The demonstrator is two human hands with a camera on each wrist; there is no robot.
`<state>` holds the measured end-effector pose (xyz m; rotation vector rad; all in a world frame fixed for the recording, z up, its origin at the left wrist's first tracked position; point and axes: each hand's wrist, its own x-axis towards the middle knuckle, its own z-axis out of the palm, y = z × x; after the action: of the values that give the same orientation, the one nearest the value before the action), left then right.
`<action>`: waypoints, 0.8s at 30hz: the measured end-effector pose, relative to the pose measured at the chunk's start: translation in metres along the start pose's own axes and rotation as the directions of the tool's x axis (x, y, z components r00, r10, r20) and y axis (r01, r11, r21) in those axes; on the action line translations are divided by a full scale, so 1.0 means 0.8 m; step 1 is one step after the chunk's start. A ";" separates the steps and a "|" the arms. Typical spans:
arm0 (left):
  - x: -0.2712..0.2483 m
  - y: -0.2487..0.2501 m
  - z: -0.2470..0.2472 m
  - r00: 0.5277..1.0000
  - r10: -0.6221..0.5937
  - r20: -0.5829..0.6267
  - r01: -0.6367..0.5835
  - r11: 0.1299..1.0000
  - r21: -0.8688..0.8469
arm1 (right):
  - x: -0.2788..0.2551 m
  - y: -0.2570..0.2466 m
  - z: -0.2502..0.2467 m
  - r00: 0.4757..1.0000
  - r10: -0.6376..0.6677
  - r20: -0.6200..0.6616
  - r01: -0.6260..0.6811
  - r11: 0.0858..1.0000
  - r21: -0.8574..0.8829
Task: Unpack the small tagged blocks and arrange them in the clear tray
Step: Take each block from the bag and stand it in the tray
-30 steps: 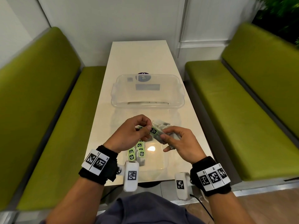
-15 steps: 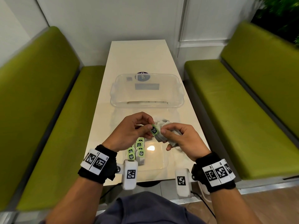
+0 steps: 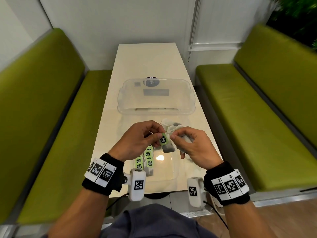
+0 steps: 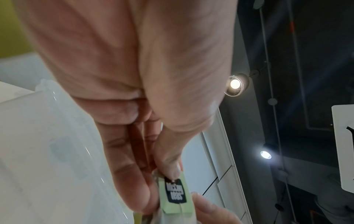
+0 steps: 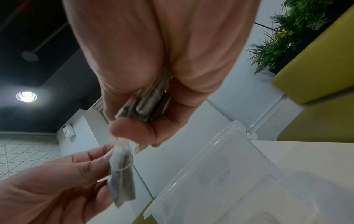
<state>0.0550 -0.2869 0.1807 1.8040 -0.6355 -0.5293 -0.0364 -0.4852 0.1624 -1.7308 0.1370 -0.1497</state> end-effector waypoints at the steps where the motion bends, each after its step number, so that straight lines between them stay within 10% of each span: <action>1: 0.000 0.000 0.000 1.000 -0.001 0.008 0.001 1.000 -0.001 | 0.000 0.000 0.000 1.000 -0.003 0.002 0.003 1.000 -0.010; 24: -0.004 0.005 -0.002 1.000 0.019 0.021 -0.019 0.999 -0.040 | -0.004 -0.003 -0.005 0.994 0.045 0.097 -0.051 0.996 0.067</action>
<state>0.0532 -0.2844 0.1849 1.7556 -0.6518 -0.5451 -0.0404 -0.4877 0.1657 -1.6607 0.1018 -0.0355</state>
